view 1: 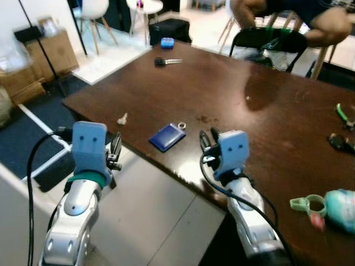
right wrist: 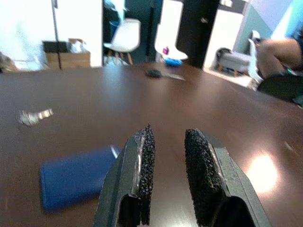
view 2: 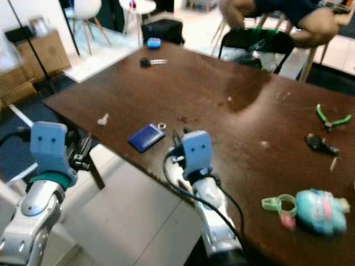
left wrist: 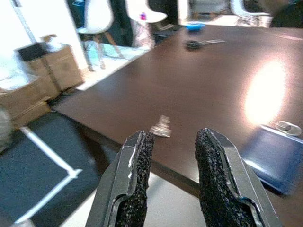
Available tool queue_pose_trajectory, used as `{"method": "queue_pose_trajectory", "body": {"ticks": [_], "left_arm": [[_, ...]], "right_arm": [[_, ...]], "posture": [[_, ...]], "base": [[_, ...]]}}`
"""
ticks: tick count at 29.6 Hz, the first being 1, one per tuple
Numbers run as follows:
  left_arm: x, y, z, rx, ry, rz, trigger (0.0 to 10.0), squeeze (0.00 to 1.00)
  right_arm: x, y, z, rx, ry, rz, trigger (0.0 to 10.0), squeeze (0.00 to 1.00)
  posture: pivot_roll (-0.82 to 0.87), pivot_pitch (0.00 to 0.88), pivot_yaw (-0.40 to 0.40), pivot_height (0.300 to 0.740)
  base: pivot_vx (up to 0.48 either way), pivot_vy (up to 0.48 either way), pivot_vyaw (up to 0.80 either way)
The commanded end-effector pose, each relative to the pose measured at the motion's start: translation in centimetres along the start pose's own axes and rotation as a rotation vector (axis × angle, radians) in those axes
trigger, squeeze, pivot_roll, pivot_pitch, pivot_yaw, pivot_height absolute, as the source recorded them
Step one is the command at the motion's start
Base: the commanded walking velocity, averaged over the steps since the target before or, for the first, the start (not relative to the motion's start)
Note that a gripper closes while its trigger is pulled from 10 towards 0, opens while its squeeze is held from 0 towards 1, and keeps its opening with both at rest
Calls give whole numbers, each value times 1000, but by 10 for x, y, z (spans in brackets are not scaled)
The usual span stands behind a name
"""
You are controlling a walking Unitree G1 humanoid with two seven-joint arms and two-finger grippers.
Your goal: Hang keys on a hook
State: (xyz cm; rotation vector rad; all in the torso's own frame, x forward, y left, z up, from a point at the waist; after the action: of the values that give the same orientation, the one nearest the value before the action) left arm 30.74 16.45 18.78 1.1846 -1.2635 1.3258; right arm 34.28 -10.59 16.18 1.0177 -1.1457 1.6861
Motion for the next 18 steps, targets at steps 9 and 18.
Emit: {"method": "queue_pose_trajectory", "body": {"ticks": [9,18], "left_arm": [[-5,2,-8,31,-13,-17,10000,0],[-3,1,-6,19,-12,-16,10000,0]], "right_arm": [[-1,1,-8,18,-23,-2,10000,0],[0,0,-8,15,-27,0,10000,0]], "posture": [[-19,33,100,740],[-19,33,103,740]], "base": [[256,0,0],[0,0,0]]}}
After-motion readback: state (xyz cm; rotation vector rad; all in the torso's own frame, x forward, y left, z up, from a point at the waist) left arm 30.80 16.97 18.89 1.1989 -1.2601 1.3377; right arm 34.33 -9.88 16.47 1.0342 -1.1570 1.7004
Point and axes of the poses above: a point about 5 cm out from each wrist's last joint towards the gripper, its own y axis pointing back from the gripper into the wrist, its own x axis along the axis of the wrist's last joint, z = x × y, the point moved 3 cm from there along -y, pointing out of the wrist towards the gripper, and after that the axes turned 6 degrees about y, right-handed, at the moved point
